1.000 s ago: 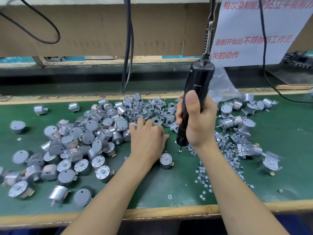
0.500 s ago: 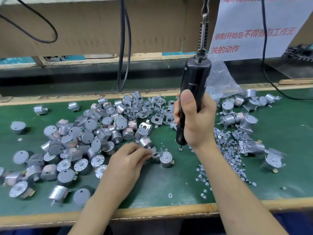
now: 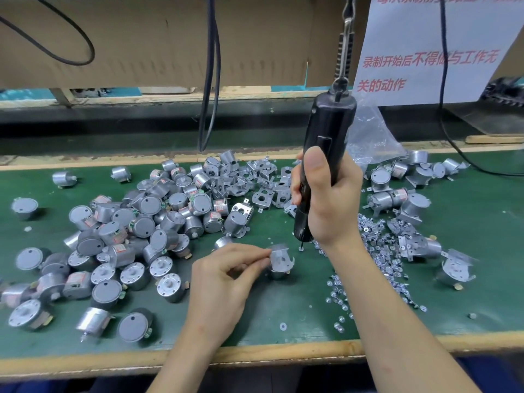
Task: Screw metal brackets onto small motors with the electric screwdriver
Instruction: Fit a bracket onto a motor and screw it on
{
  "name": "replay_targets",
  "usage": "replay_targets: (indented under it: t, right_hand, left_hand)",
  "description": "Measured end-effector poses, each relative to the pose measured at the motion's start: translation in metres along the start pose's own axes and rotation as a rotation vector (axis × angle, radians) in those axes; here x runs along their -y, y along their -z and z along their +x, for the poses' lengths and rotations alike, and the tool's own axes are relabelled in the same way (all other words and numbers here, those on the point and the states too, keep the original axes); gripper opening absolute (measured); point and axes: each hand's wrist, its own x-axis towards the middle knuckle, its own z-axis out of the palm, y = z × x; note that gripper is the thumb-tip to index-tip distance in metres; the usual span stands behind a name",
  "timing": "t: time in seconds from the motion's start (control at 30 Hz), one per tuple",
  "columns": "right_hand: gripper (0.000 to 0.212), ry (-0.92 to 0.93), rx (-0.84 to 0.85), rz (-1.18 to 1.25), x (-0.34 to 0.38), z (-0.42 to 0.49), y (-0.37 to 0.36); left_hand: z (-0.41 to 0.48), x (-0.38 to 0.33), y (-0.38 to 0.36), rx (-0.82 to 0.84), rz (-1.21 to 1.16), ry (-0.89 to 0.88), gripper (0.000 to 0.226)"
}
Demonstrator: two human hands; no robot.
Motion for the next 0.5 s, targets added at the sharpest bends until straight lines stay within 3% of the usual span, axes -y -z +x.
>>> replay_targets:
  t: [0.3,0.4,0.5]
  right_hand:
    - [0.062,-0.001,0.000,-0.023,0.0027,-0.0010,-0.0012]
    - [0.064,-0.004,0.011,-0.059,0.0043,-0.0016,-0.0032]
    - [0.058,-0.011,0.015,-0.102,0.0052,-0.0025,-0.0042]
  left_hand:
    - [-0.0027,0.0057,-0.0007,-0.029,0.037,-0.039,0.023]
    - [-0.0026,0.0068,-0.0020,-0.013,-0.011,-0.015,0.042]
    - [-0.0015,0.0063,-0.0045,0.089,0.096,-0.030,0.062]
